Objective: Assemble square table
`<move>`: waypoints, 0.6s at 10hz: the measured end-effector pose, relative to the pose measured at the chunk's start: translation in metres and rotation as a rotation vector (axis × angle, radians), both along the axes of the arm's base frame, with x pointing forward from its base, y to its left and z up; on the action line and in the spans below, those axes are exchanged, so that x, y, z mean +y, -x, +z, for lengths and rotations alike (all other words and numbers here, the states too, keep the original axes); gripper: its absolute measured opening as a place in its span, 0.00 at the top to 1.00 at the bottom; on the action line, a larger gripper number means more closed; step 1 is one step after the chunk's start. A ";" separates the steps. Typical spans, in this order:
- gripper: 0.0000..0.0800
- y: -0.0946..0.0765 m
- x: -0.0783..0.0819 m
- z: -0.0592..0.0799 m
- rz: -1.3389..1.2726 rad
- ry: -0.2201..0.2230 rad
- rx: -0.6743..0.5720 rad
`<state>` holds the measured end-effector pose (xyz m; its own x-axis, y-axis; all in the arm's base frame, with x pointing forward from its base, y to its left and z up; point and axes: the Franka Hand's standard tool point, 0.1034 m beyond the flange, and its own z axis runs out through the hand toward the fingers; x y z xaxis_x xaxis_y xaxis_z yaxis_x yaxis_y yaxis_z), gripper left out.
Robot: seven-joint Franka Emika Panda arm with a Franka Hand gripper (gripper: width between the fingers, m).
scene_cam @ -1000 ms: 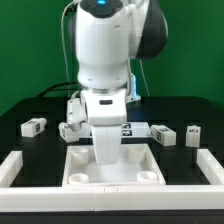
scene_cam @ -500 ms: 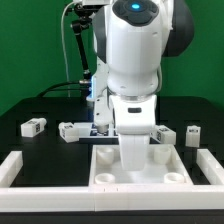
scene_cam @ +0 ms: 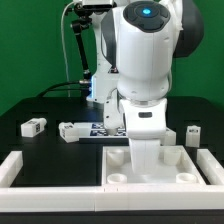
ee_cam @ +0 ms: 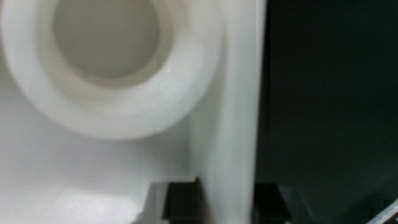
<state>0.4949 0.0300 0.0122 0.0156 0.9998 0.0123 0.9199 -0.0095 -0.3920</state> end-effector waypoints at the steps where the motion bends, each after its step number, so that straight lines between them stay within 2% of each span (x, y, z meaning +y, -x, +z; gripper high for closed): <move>1: 0.87 0.000 0.000 0.000 0.000 0.000 0.000; 3: 0.87 0.000 0.000 0.000 0.000 0.000 0.000; 6: 0.87 -0.001 0.028 -0.002 0.004 -0.013 -0.013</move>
Offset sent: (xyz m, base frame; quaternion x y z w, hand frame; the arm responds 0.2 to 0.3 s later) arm -0.0140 0.0338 -0.0038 -0.0011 0.0215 0.0255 0.9994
